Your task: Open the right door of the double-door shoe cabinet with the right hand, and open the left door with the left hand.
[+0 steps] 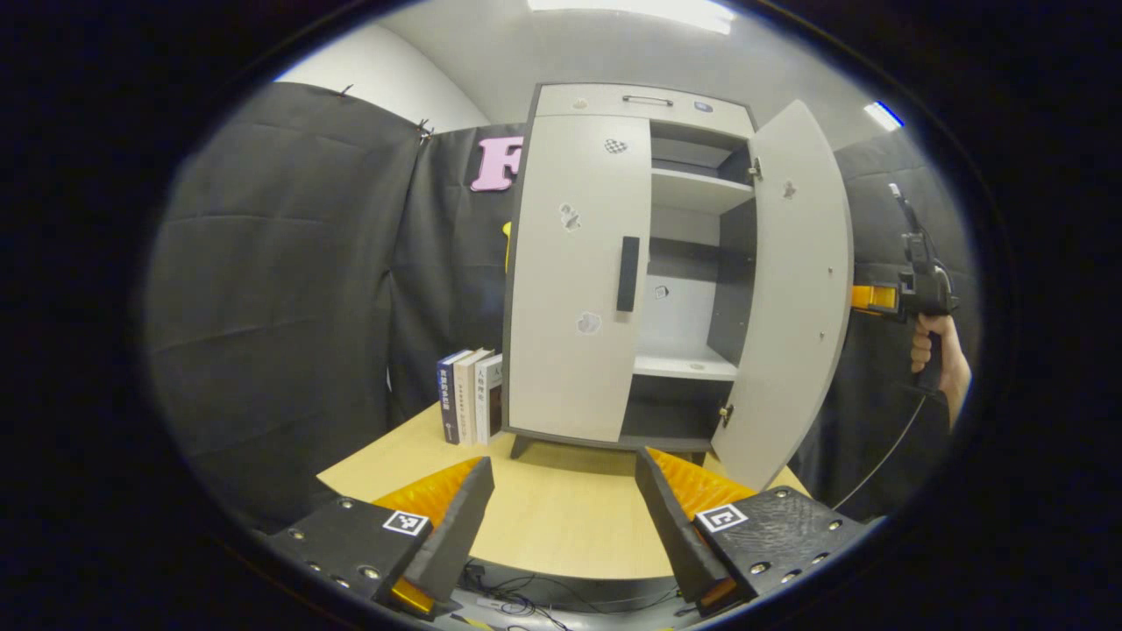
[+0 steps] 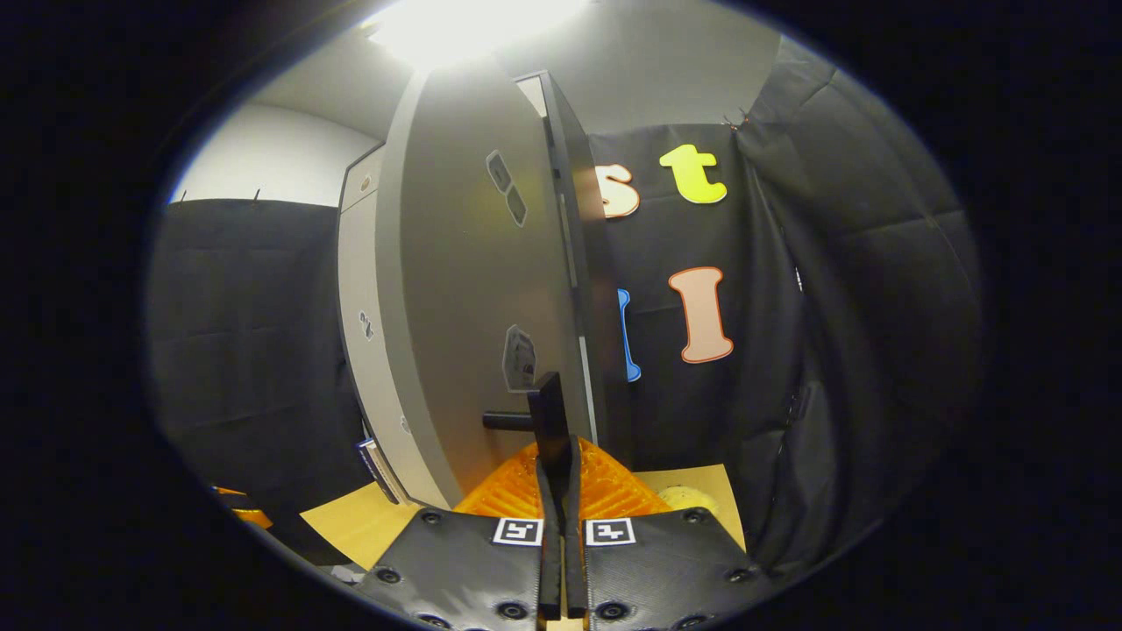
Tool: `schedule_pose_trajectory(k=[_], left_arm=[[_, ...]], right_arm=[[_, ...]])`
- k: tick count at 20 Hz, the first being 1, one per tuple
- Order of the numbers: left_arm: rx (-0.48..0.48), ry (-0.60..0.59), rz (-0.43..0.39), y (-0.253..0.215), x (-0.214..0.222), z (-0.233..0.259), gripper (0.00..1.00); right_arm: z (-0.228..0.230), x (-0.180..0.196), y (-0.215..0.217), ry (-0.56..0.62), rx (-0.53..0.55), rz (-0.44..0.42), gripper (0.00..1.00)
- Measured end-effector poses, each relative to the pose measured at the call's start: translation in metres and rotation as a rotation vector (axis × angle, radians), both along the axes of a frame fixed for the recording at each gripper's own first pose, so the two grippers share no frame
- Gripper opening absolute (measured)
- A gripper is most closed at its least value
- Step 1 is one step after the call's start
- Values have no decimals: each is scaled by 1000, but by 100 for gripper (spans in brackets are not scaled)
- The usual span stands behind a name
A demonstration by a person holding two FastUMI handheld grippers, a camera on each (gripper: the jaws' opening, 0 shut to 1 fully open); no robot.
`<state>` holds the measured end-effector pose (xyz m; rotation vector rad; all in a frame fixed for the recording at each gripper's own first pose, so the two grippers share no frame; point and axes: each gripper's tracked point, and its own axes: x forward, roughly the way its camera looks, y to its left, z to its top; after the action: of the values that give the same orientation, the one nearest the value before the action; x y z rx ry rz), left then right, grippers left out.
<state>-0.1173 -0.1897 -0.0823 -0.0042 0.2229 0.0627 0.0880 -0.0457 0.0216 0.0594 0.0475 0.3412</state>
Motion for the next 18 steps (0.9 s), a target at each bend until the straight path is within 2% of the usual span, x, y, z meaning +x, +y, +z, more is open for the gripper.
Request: schedule_pose_trajectory(k=[3,4,5,8,14,16,17,18], left_arm=[[16,-9,-7,2,2,2,96],[21,-9,-7,2,2,3,94],[24,-8,-7,2,2,3,94],[19,-3,-2,4,3,4,96],[12,32,9,5,2,4,96],[-4,31,-2,2,2,4,96],[-13,29,-15,-1,2,4,96],[-22,24,-38,-5,3,5,96]], right_arm=[[0,-2,0,10,23,-21,4],[0,-2,-1,8,21,-35,7],[-2,-1,-1,6,7,-44,4],[-3,-1,-9,14,-34,-104,4],[-7,-8,-13,66,-39,-191,4],[-9,-17,-16,90,-35,-210,6],[-11,-23,-16,103,-30,-222,1],[-12,-27,-17,111,-21,-234,4]])
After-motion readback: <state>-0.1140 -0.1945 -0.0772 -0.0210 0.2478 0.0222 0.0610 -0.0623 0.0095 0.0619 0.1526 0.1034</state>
